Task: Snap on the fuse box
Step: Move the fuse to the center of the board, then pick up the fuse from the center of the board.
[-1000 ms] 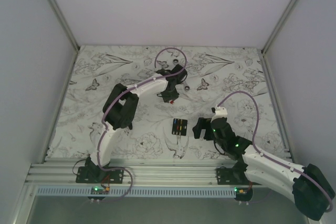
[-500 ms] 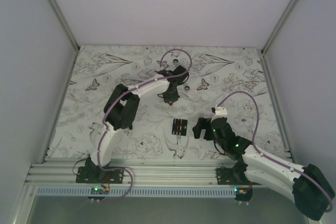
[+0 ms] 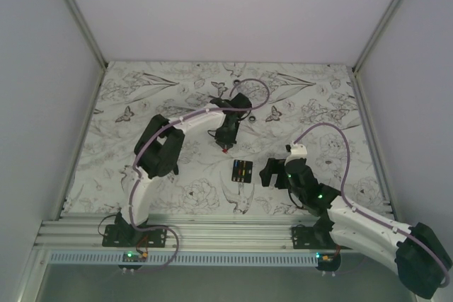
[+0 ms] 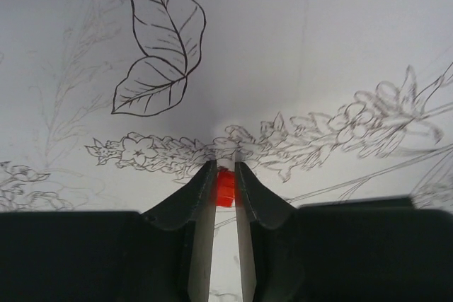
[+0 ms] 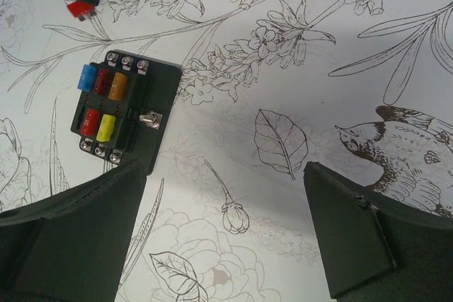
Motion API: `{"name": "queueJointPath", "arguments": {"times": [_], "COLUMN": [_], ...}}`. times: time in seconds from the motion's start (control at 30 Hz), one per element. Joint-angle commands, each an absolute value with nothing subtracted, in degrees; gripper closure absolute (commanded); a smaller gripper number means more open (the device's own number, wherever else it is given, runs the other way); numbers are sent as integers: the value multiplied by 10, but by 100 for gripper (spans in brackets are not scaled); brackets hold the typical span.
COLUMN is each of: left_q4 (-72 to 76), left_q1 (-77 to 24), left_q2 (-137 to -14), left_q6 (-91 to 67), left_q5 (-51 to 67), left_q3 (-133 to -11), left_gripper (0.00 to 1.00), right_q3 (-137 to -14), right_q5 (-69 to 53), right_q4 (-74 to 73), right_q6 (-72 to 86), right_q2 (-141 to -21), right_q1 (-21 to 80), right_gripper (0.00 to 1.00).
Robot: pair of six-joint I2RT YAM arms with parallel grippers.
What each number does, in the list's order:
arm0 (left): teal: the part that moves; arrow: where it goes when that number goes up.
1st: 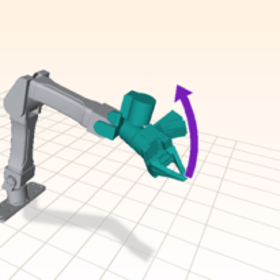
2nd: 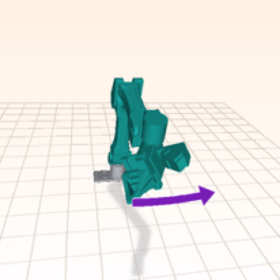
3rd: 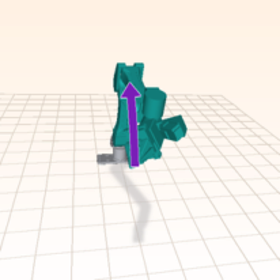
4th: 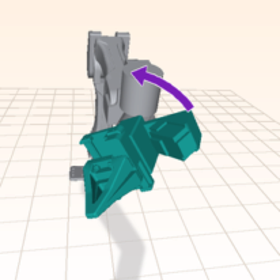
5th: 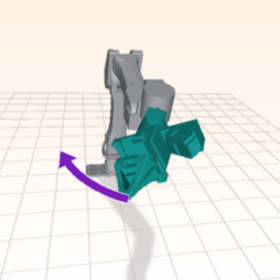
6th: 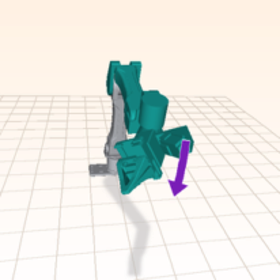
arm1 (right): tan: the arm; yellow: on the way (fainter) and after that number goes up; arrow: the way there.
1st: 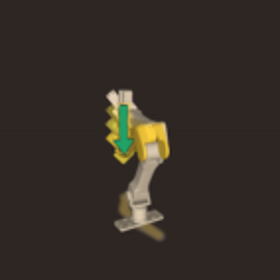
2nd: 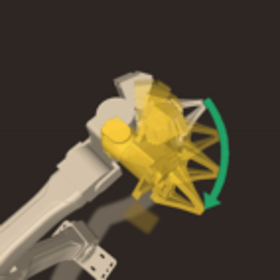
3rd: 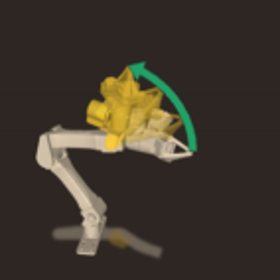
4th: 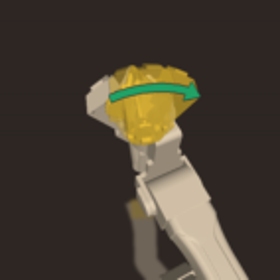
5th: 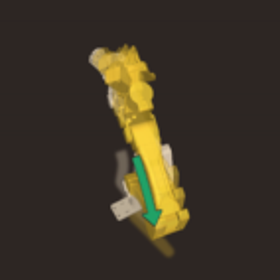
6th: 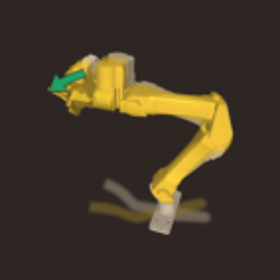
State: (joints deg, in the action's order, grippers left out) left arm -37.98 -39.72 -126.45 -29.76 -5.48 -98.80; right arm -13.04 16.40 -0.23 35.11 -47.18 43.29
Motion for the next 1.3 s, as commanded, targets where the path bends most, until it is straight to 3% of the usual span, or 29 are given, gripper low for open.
{"name": "queueJointPath", "arguments": {"times": [0.0,0.3,0.63,0.83,1.27], "left_q4": [-435,-416,-399,-391,-381], "left_q1": [-399,-400,-411,-425,-426], "left_q2": [-1265,-1197,-1144,-1149,-1181], "left_q6": [-195,-226,-502,-601,-697], "left_q5": [-48,-69,-78,-118,-141], "left_q3": [-960,-942,-877,-866,-850], "left_gripper": [79,70,51,52,63], "right_q3": [-131,-130,-128,-127,-123], "right_q5": [171,173,171,168,164], "right_q4": [1,-3,0,1,7], "right_q6": [351,351,348,346,344], "right_q2": [-460,-454,-455,-451,-449], "right_q1": [430,429,429,429,429], "right_gripper": [1,1,1,1,1]}}
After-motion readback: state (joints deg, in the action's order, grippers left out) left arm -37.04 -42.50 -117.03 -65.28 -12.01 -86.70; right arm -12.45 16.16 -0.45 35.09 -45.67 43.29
